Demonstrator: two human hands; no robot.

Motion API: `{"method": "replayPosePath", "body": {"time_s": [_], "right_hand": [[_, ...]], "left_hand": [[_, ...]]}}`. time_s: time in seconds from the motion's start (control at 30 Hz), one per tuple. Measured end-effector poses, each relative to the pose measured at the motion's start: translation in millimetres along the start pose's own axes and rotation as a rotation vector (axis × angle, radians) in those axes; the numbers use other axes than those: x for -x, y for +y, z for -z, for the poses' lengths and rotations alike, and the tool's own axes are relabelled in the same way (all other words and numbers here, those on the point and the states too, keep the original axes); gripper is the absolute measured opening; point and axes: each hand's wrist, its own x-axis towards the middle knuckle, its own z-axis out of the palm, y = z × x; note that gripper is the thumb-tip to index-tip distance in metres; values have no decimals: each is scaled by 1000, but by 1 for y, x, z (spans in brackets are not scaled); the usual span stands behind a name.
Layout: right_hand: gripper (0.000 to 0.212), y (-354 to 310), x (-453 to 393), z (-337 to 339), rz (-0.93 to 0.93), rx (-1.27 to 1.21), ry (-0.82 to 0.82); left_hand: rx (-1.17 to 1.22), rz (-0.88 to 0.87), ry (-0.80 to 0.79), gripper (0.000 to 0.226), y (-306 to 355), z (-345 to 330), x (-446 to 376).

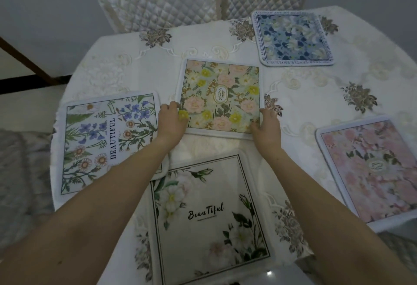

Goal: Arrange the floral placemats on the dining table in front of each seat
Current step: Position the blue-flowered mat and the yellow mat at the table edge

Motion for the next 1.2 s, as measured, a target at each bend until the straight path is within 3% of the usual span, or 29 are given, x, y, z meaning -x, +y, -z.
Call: {"method": "replayPosePath", "body": {"time_s": [0.2,0.33,0.53,0.7,0.93,1.2], "right_hand": [[43,-12,59,15,95,2,-11],[43,-13,110,16,98,-13,-21],[46,14,186,3,-106,76,-143],[33,28,225,-6,-94,373,-194],[23,49,213,13,-249,60,-189],[16,89,198,43,-253,-2,-212]], "left_hand": [[86,-149,-26,30,3,21,62],[128,-152,-27,27,-13,29,112],[99,3,-90,24,-62,26,192],[-59,262,-132,48,-96,16,249],[162,373,-33,29,-94,13,267],[256,344,42,23,-61,-15,280]]}}
